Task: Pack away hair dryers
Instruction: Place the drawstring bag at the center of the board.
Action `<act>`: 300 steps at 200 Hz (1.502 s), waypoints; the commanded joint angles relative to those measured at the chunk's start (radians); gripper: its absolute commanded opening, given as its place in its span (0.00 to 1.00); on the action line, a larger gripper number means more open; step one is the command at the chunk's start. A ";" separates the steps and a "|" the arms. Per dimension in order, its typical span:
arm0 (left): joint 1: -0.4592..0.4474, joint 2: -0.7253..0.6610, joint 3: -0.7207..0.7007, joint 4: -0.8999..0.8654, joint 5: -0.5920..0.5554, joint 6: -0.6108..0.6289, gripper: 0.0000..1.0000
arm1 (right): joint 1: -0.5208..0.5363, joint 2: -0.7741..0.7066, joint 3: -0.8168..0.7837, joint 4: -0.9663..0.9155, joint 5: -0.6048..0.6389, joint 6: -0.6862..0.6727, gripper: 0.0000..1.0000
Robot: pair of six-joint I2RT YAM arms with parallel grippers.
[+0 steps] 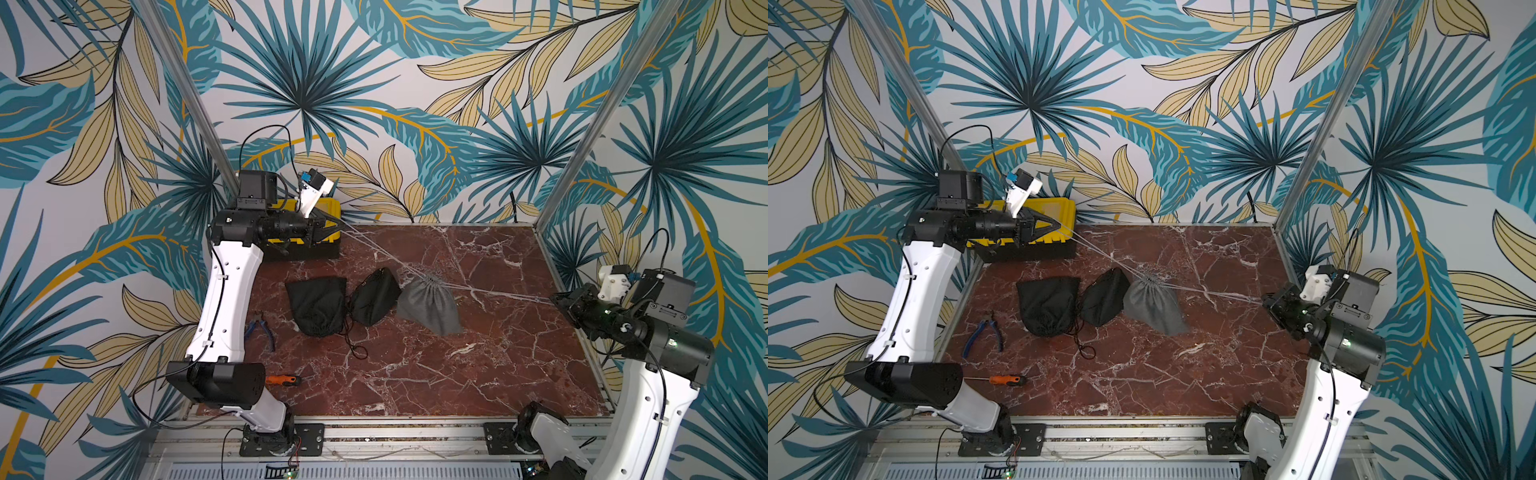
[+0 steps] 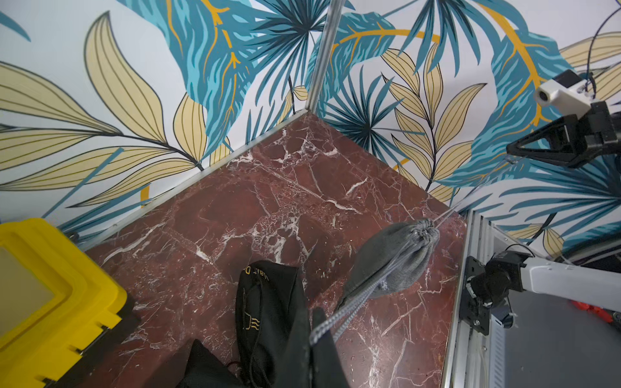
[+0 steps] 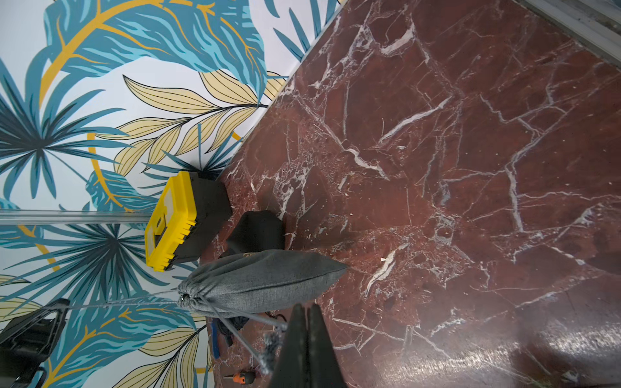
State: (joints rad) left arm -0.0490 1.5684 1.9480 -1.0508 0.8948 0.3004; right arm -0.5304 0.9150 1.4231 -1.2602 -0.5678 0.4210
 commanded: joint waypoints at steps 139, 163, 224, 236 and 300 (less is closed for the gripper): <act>-0.158 0.483 0.782 0.077 -0.106 -0.230 0.00 | -0.011 0.052 -0.023 0.192 -0.021 0.032 0.00; -0.189 0.446 0.722 0.101 -0.124 -0.208 0.00 | -0.006 0.083 -0.007 0.248 -0.047 0.049 0.00; -0.236 0.233 0.207 0.102 -0.119 -0.040 0.00 | 0.138 0.063 -0.164 0.289 0.015 0.016 0.00; -0.235 0.200 0.153 0.101 -0.113 -0.032 0.00 | 0.180 0.049 -0.182 0.281 0.046 0.013 0.00; -0.239 -0.004 -0.164 0.101 -0.101 0.067 0.00 | 0.296 -0.068 -0.304 0.225 0.030 0.032 0.00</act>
State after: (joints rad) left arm -0.2890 1.6444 1.8843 -0.9722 0.7902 0.2897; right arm -0.2562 0.8730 1.1625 -0.9997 -0.5434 0.4538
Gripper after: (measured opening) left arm 0.044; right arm 0.046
